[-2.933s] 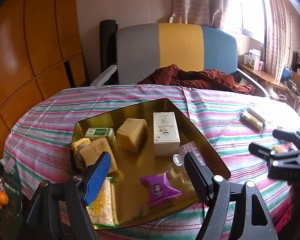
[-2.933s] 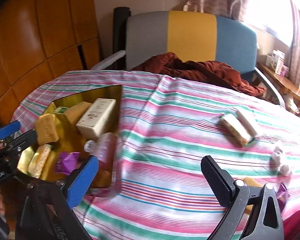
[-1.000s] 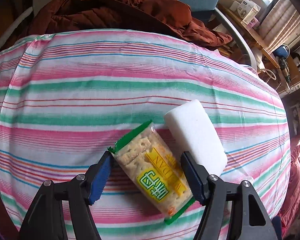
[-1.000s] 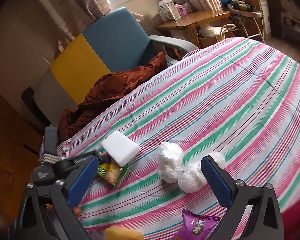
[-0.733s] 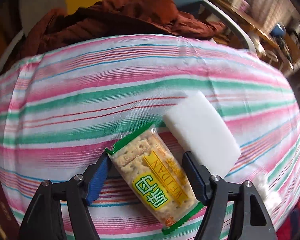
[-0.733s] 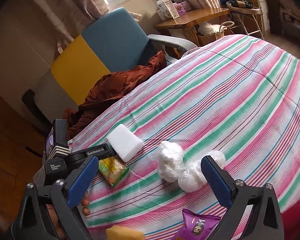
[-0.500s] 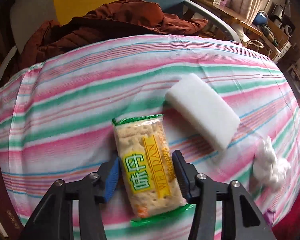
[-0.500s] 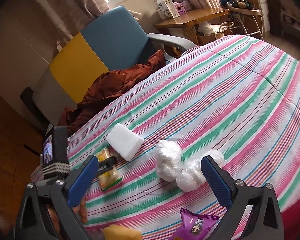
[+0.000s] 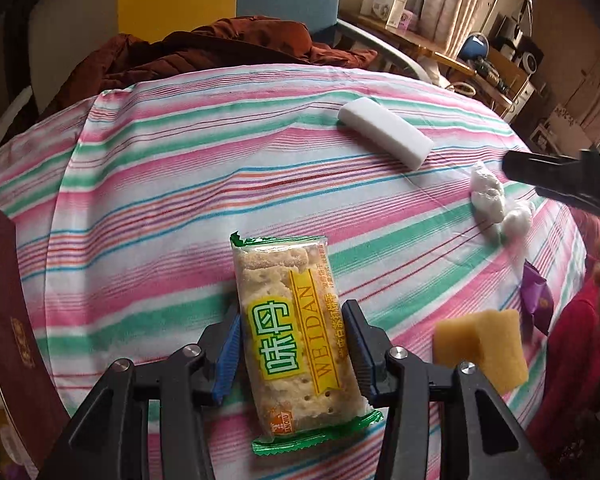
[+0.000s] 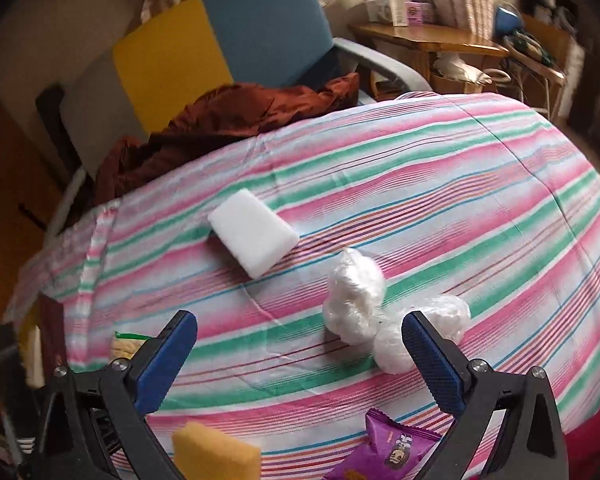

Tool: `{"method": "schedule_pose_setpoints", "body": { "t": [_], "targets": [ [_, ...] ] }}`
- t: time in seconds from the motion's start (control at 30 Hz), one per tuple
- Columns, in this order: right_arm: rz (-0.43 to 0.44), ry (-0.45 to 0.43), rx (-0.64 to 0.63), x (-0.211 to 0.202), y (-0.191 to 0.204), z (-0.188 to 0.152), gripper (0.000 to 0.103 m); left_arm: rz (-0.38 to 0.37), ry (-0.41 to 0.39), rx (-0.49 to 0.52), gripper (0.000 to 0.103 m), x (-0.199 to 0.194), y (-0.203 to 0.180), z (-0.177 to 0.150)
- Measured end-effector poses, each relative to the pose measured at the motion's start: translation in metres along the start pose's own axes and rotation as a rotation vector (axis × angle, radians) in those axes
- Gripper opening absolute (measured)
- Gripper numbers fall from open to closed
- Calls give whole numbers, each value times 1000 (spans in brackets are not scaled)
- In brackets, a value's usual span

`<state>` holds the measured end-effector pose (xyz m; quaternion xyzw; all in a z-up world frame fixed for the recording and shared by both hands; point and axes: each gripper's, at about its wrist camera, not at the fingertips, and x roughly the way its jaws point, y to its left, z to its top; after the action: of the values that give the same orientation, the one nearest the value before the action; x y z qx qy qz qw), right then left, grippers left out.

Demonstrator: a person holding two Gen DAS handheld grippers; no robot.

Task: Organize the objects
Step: 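Grasp the WEIDAN cracker pack with the left tool while the right tool grasps the white eraser sponge, then carry the cracker pack and white sponge into the gold tray and open both tools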

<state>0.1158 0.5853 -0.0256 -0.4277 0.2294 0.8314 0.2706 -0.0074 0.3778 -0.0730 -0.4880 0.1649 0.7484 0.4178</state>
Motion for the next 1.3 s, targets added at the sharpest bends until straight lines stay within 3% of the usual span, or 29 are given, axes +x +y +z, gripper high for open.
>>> {"method": "schedule_pose_setpoints", "body": {
  "t": [0.27, 0.57, 0.6, 0.63, 0.67, 0.83, 1.1, 1.3],
  "targets": [
    [-116, 53, -313, 57, 49, 50, 103, -33, -25, -30, 48, 5, 7, 0],
    [-155, 160, -380, 133, 64, 76, 102, -48, -50, -46, 48, 6, 7, -2],
    [-145, 175, -372, 137, 63, 75, 90, -53, -54, -50, 48, 5, 9, -3],
    [-101, 177, -352, 135, 61, 74, 83, -59, -58, -56, 48, 5, 10, -4],
    [-71, 177, -339, 130, 61, 73, 61, -61, -65, -58, 48, 5, 10, -5],
    [-21, 161, -364, 93, 74, 47, 60, -47, -90, -29, 48, 3, 8, -7],
    [108, 79, -290, 27, 88, -5, 61, -13, -90, -6, 46, -4, 7, -10],
    [154, 18, -222, 22, 85, -27, 61, 7, -124, -10, 46, -35, 7, -24]
  ]
}}
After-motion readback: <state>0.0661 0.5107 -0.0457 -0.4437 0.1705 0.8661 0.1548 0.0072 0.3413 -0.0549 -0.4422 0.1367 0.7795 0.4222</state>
